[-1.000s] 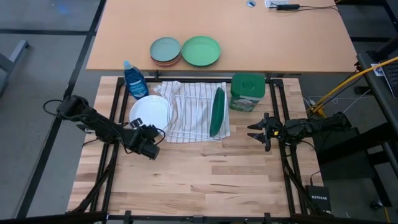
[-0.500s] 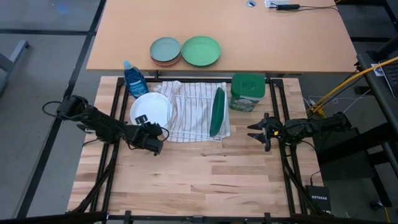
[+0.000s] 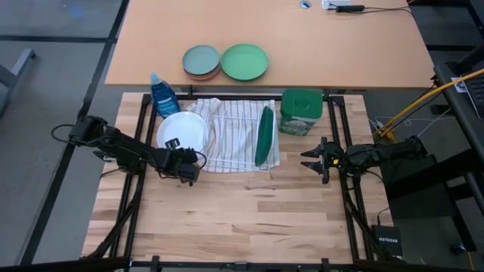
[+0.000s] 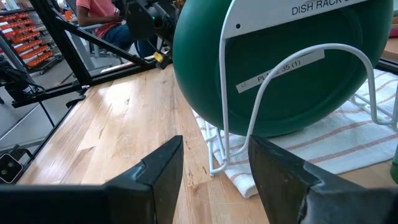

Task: Sort dishes
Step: Put the white plate into the dish rack

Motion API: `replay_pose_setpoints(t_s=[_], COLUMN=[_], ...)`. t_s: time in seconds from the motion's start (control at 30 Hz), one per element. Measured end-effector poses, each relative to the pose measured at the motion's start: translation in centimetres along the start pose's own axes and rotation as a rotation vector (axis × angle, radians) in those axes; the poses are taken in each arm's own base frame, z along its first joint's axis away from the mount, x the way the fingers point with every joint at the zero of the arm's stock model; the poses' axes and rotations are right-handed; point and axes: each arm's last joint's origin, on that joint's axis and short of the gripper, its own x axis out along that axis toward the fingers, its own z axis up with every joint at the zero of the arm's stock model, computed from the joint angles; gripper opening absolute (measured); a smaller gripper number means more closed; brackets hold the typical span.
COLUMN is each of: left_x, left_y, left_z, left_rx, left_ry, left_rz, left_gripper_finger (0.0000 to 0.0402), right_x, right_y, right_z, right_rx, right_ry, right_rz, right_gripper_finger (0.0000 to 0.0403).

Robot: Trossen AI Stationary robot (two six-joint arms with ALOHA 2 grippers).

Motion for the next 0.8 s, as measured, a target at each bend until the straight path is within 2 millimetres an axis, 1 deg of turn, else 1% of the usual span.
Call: replay_pose_setpoints(t_s=[0.2,0.3,0.43,0.57,0.8], left_x=[0.2,0.2,0.2,0.0,-1.2], left_y=[0.2,0.1,0.1,0.1,0.2], left_z=[0.4,0.6,0.6,0.9,2.0], left_rx=[-0.015,-0.019,-0.026,-0.062,-0.127], left_ry=[0.013,-0.002,-0.009,-0.007,-0.025], left_rz=[-0.042,-0.046,-0.050,-0.060,-0.119], left_gripper_finger=[0.0042,0.0019,0.0018,0.0025,0.0017], right_x=[0.0,0.0,0.0,0.0,0.0], right_y=[0.0,0.0,0.0,0.0,0.0], right_z=[0.0,0.0,0.0,0.0,0.0], right_rx=[0.000,0.000,0.000,0.000,0.000], right_ry=[0.000,0.000,0.000,0.000,0.000], right_rz=[0.000,0.000,0.000,0.000,0.000], right_gripper_finger=[0.0186,0.0186,0.0186,0.0186,0.0186])
